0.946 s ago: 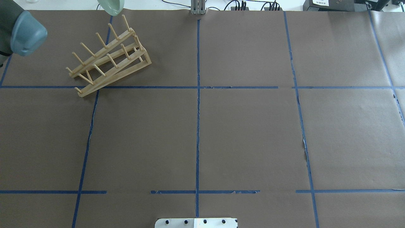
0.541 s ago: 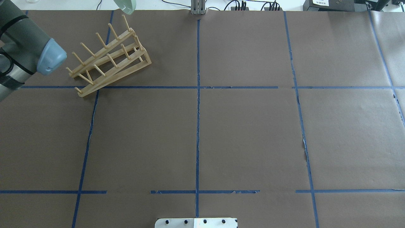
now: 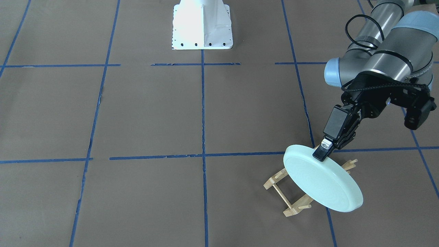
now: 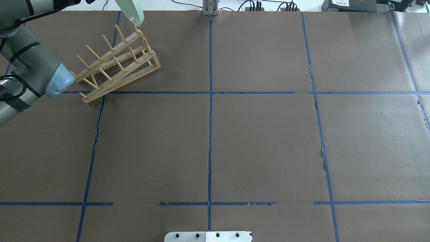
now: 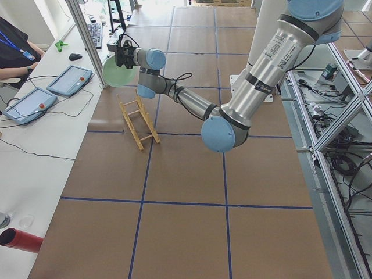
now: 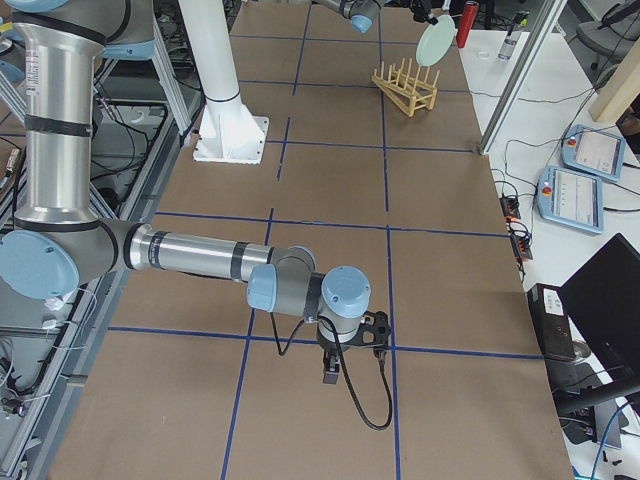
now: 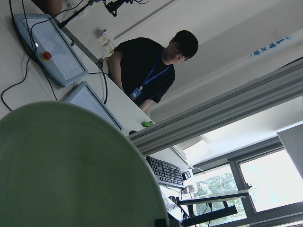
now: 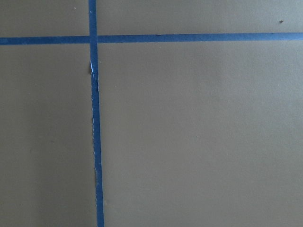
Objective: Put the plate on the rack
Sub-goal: 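Lower the plate edge-down between the rack pegs with the left gripper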
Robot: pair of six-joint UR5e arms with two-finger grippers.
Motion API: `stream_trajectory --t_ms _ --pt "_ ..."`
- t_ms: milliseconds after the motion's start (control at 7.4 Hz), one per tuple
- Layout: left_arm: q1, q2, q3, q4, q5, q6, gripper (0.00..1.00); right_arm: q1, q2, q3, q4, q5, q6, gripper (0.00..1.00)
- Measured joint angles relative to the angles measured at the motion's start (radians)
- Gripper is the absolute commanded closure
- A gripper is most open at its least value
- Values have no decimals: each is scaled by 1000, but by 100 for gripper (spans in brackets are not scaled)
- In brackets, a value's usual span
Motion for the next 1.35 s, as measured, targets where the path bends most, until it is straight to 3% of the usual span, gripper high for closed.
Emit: stream_trajectory --t_ms 811,1351 --pt "56 26 31 -45 102 -1 100 0 0 0 0 0 0 0" --pt "81 29 58 -46 116 0 100 -1 0 0 0 0 0 0"
